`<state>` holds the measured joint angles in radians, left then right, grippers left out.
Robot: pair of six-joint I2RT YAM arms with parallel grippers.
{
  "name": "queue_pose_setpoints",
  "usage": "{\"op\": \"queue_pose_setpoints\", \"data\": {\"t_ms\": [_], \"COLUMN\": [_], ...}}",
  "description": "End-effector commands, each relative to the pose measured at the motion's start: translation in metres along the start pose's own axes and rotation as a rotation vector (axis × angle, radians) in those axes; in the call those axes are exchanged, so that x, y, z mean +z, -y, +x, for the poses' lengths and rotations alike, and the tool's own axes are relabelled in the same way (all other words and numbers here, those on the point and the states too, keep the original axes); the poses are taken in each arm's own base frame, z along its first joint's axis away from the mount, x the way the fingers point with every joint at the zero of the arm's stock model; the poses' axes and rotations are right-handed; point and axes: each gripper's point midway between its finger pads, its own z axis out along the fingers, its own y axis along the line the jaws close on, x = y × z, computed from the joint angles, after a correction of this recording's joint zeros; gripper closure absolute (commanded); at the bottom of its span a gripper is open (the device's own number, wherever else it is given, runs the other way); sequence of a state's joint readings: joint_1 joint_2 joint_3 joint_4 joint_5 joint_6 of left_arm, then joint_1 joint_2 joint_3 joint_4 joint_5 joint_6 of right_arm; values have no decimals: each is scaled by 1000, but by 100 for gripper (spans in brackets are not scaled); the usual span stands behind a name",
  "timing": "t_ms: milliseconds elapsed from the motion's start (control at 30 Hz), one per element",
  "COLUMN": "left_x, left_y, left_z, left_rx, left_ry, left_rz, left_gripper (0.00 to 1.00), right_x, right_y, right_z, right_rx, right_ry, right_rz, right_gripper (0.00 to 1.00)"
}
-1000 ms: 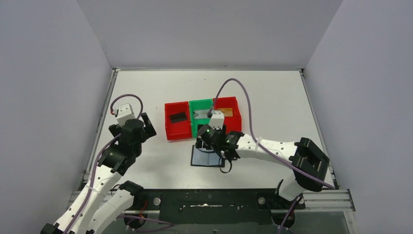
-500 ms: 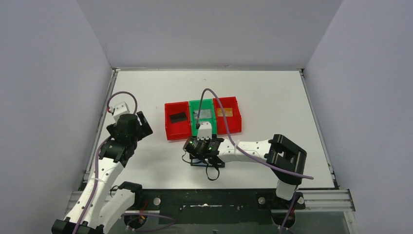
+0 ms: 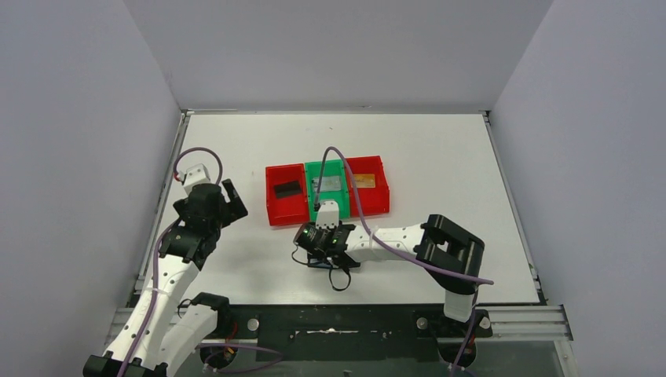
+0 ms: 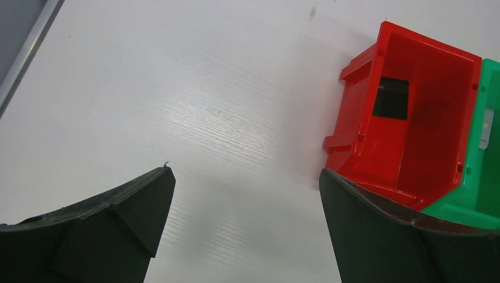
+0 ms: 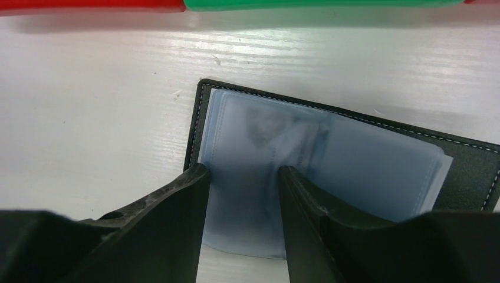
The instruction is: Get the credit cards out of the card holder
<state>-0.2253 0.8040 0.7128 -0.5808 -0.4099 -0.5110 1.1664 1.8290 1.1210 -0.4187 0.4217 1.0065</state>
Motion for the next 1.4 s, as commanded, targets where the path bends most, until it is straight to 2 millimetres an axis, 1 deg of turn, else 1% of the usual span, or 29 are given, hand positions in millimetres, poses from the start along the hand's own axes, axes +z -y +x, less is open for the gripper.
{"op": "queue_pose_setpoints", "data": {"t_ms": [0,133,200,233,300,333,433,600,767,800,900,933,967,1033,1100,1133,1200,1267,1367], "left_x": [-4,-4,-4,-4,-4,-4,-3,-3,-9,-13,-24,-28,-33,-46,-52,-54,-60,-65,-68], "left_y": [11,14,16,16,17,17,18,23,42,50,72,81,90,110,122,127,136,144,151], "left_z": [-21,-20,-19,-19,-17,-17,-15,-14,-11,-9,-4,2,7,21,38,46,61,73,88], "left_rx": [-22,-19,-16,-15,-11,-11,-6,5,12,11,-10,-15,-22,-33,-49,-64,-58,-39,-4], "left_ry": [67,60,54,53,48,46,39,31,12,0,-36,-62,-91,-160,-228,-259,-301,-320,-332], "left_rz": [52,72,81,84,86,90,94,121,234,283,415,474,536,674,756,776,816,823,799], "left_gripper": [3,3,3,3,3,3,3,3,3,3,4,4,5,8,10,10,11,12,12], "right_x": [-2,-5,-7,-9,-12,-14,-17,-25,-38,-42,-48,-48,-50,-47,-48,-48,-49,-46,-40], "right_y": [0,-2,-6,-7,-9,-11,-15,-19,-25,-30,-35,-35,-38,-35,-35,-34,-31,-26,-23], "right_z": [-1,-2,-3,-4,-9,-12,-18,-27,-35,-39,-38,-40,-38,-37,-35,-35,-36,-34,-30], "right_rx": [22,37,44,51,59,58,58,73,110,128,173,198,216,264,289,302,335,357,348], "right_ry": [9,13,19,26,38,46,62,83,115,127,105,102,85,76,54,52,49,37,17], "right_rz": [-19,-39,-74,-85,-105,-117,-133,-145,-247,-292,-414,-457,-510,-567,-645,-675,-734,-751,-726], "right_gripper": [56,53,55,57,65,66,78,78,79,79,79,79,78,77,77,76,72,69,71]}}
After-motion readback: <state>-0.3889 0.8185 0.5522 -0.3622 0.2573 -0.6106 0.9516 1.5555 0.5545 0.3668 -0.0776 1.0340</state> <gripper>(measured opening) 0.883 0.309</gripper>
